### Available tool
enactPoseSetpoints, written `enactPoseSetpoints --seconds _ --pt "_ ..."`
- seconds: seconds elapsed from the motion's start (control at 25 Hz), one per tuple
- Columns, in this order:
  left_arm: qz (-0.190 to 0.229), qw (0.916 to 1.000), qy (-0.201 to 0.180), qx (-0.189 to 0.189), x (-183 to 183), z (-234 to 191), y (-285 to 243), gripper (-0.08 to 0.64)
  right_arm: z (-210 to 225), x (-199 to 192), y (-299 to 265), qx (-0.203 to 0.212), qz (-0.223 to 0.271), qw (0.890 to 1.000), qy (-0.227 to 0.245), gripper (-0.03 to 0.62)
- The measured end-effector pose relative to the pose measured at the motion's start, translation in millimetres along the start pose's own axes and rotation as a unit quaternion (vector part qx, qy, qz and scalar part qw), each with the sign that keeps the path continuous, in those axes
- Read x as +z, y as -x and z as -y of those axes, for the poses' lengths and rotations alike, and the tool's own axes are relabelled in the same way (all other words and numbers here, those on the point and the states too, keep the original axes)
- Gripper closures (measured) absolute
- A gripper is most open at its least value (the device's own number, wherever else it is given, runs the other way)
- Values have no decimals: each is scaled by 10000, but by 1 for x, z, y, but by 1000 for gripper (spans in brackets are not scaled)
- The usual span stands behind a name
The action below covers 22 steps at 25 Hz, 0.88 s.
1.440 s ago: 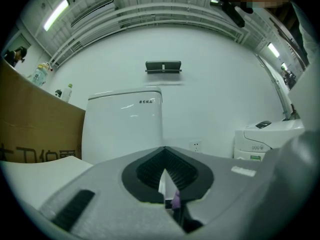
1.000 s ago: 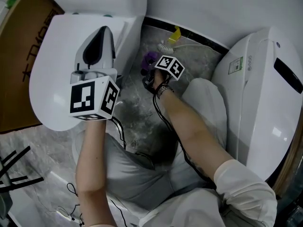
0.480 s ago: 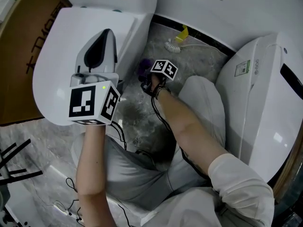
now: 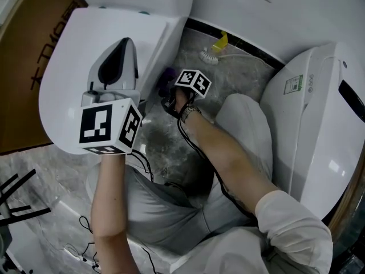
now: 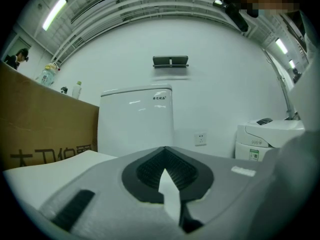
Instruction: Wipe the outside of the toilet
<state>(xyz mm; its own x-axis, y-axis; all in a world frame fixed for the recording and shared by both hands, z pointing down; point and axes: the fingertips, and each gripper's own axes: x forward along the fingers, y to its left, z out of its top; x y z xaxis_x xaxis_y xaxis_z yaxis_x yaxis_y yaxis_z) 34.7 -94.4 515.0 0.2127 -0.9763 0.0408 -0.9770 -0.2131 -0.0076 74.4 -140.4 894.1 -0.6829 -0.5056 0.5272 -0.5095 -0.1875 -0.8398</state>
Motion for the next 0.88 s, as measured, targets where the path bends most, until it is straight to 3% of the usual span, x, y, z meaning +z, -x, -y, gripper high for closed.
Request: enactPoseSetpoints --seconds 0.36,0.88 --pt "-87 9999 60 24 -1 -8 -12 555 -53 10 39 211 421 9988 101 454" --pt "121 9986 -408 306 9 -11 -17 555 -123 22 94 694 1247 9893 314 456"
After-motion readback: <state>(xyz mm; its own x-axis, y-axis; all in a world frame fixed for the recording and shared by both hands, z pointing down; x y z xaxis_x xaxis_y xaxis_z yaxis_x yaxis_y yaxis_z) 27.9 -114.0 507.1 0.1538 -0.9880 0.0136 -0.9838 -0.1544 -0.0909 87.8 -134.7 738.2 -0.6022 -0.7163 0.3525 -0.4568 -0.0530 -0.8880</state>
